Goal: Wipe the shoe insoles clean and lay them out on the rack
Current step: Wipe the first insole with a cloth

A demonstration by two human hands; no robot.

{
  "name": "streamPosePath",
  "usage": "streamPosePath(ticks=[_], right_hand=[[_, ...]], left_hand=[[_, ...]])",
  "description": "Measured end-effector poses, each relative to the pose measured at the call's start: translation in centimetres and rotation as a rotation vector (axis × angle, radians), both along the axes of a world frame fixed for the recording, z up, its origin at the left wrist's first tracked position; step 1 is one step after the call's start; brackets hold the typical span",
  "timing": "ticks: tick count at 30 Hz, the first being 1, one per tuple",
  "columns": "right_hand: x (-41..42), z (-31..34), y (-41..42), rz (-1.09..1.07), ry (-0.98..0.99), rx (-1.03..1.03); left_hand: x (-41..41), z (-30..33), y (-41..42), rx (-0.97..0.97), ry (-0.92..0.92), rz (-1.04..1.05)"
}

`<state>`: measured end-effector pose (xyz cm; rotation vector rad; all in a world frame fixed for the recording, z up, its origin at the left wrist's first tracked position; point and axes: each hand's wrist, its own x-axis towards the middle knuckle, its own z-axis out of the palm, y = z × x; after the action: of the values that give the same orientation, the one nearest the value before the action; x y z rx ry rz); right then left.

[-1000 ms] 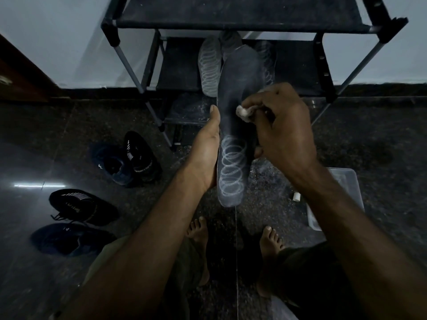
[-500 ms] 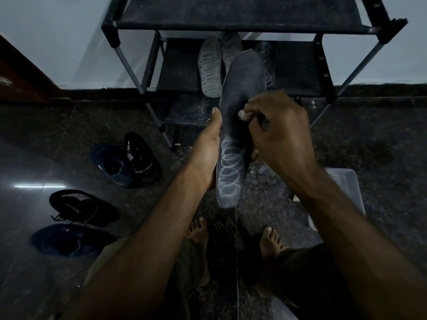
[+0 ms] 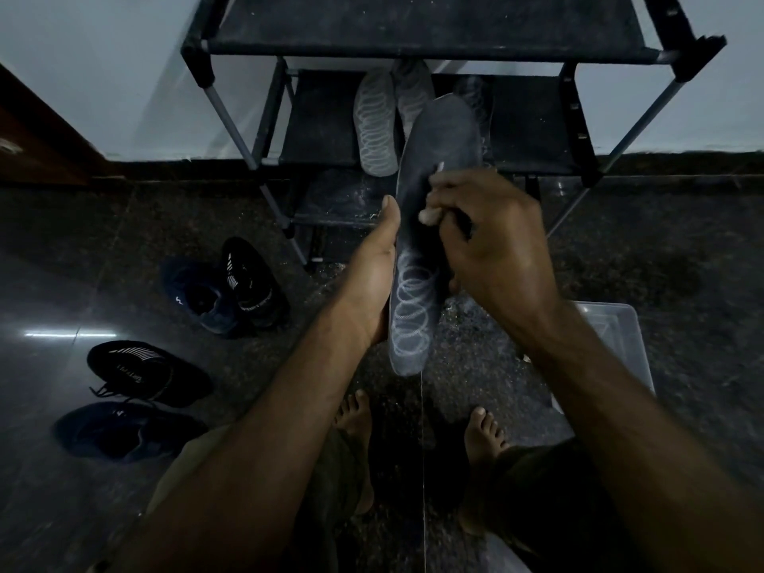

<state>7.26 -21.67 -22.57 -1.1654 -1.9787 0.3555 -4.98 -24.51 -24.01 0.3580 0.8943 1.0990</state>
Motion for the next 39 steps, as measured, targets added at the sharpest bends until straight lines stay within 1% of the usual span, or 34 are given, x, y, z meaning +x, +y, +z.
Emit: streamPosePath(ticks=[5, 7, 10, 12, 13, 17, 18, 21, 24, 26, 29, 31, 33, 36, 37, 39], right_hand=[[-1.1, 0.3, -1.4, 0.209, -0.063, 0.019], [-0.7, 0.2, -1.1, 0.153, -0.062, 0.023], [0.0, -0.1, -0.3, -0.008, -0.017, 0.021], [-0.1, -0.3, -0.3, -0.045, -0.001, 0.015], [-0.4, -0.3, -0.4, -0.023, -0.002, 0.013], [-1.5, -0.2, -1.5, 0.184, -0.035, 0.003], [-1.4, -0.2, -1.4, 0.196, -0.046, 0.002], [-0.4, -0.4, -0.7, 0.088, -0.032, -0.004], [0.0, -0.6, -0.3, -0.005, 0.003, 0.006], [-0.5, -0.6, -0.6, 0.018, 0.015, 0.003], [-1.3, -0.5, -1.3, 0.155, 0.009, 0.006], [-1.2, -0.4, -1.3, 0.224, -0.007, 0.013], [-0.7, -0.5, -0.9, 0.191, -0.010, 0.018], [-0.3, -0.8, -0.5, 0.058, 0.004, 0.010], [-0.3, -0.8, -0.5, 0.048, 0.004, 0.008], [-0.7, -0.6, -0.8, 0.110, -0.001, -0.005]], left_hand=[[-0.8, -0.1, 0.2, 0.008, 0.006, 0.061], [-0.8, 0.0, 0.1, 0.003, -0.017, 0.041], [-0.4, 0.0, 0.0, -0.003, -0.032, -0.001], [-0.1, 0.0, -0.1, -0.005, -0.024, -0.005], [0.0, 0.1, -0.1, -0.004, -0.021, -0.005], [-0.7, -0.1, 0.0, 0.000, 0.020, 0.066], [-0.8, -0.1, 0.0, 0.001, 0.015, 0.064], [-0.5, 0.0, 0.0, -0.014, -0.029, 0.024], [-0.2, 0.1, 0.1, -0.016, -0.005, 0.018], [-0.2, -0.1, 0.0, -0.014, 0.006, 0.015], [-0.6, -0.5, 0.2, -0.006, 0.057, 0.067], [-0.9, -0.5, 0.4, -0.009, 0.030, 0.085], [-0.8, -0.4, 0.4, -0.023, -0.011, 0.071], [-0.3, -0.3, 0.2, -0.040, -0.004, 0.028], [-0.2, -0.2, 0.2, -0.041, 0.008, 0.017], [-0.3, -0.1, 0.1, -0.030, 0.026, 0.029]])
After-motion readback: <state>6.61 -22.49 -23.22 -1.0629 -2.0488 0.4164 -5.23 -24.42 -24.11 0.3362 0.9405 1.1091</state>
